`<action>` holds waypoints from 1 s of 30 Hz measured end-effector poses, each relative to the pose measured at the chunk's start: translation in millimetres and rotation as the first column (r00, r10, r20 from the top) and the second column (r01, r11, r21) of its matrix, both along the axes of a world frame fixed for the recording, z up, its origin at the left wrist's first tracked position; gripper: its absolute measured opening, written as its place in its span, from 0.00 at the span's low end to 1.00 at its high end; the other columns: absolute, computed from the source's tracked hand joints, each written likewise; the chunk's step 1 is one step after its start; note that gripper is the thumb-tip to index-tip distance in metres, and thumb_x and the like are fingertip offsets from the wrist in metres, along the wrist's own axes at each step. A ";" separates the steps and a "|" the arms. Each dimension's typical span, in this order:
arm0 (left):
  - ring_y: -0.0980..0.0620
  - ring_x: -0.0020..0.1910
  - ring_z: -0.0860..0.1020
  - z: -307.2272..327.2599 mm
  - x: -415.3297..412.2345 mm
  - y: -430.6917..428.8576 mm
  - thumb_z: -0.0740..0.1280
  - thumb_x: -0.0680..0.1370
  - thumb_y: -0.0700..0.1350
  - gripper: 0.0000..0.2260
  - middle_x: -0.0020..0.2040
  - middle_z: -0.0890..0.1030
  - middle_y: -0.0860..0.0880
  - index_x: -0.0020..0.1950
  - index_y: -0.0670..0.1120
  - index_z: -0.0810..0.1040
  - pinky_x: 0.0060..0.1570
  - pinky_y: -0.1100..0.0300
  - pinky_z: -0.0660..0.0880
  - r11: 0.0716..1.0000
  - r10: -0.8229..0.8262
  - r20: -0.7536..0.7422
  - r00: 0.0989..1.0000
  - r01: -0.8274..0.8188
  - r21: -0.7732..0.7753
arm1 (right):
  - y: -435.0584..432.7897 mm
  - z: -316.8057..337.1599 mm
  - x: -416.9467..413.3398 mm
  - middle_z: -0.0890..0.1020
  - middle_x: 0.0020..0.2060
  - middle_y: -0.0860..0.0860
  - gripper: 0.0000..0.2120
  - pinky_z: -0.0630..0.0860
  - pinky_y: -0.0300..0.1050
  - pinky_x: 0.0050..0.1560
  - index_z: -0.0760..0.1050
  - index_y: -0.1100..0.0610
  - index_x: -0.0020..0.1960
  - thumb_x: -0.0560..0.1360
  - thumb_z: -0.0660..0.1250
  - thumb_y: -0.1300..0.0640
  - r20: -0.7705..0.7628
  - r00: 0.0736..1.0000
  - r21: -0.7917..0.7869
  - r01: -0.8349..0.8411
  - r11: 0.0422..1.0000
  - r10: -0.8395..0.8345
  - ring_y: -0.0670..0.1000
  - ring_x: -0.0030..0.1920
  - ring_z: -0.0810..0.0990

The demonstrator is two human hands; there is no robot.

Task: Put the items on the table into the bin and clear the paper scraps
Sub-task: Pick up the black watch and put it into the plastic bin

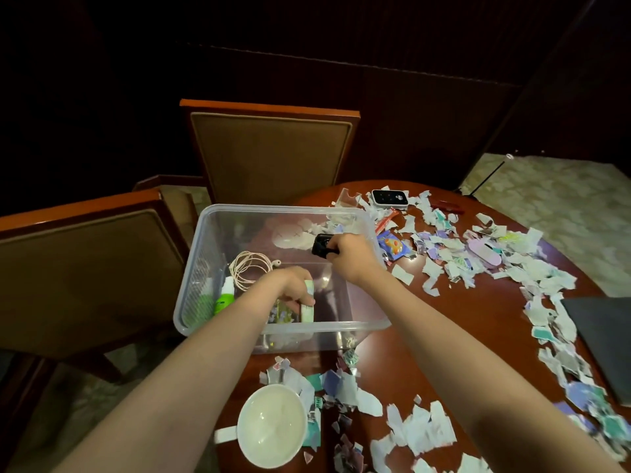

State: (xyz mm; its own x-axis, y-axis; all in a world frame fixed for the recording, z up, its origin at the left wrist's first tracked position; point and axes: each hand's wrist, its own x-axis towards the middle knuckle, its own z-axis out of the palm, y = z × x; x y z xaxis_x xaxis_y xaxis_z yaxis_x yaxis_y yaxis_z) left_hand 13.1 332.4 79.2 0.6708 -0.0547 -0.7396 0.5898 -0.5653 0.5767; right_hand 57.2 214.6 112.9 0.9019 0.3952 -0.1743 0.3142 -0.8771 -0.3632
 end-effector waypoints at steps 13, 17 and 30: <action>0.45 0.62 0.75 -11.4 10.2 -15.3 0.72 0.73 0.47 0.24 0.64 0.75 0.43 0.66 0.39 0.72 0.58 0.57 0.72 0.733 -0.484 0.029 0.874 0.387 0.560 | 3.9 -10.4 2.4 0.79 0.54 0.61 0.12 0.73 0.44 0.49 0.75 0.64 0.59 0.76 0.61 0.65 -0.055 0.998 -0.062 -0.005 0.998 0.002 0.60 0.54 0.78; 0.43 0.61 0.75 -13.9 16.4 -16.5 0.68 0.76 0.45 0.19 0.63 0.76 0.42 0.64 0.38 0.73 0.58 0.56 0.72 0.731 -0.464 0.042 0.885 0.356 0.582 | 4.5 -12.9 2.0 0.79 0.54 0.62 0.13 0.73 0.45 0.49 0.75 0.65 0.58 0.76 0.60 0.65 -0.060 0.998 -0.068 -0.009 0.998 0.005 0.61 0.54 0.77; 0.44 0.60 0.77 -20.5 31.3 -31.9 0.62 0.78 0.38 0.13 0.61 0.77 0.43 0.62 0.40 0.74 0.54 0.58 0.74 0.786 -0.317 0.138 0.938 0.178 0.592 | 4.6 -19.8 10.1 0.79 0.54 0.62 0.13 0.73 0.45 0.49 0.75 0.64 0.59 0.76 0.60 0.65 -0.055 0.998 -0.030 0.012 0.999 -0.013 0.60 0.54 0.78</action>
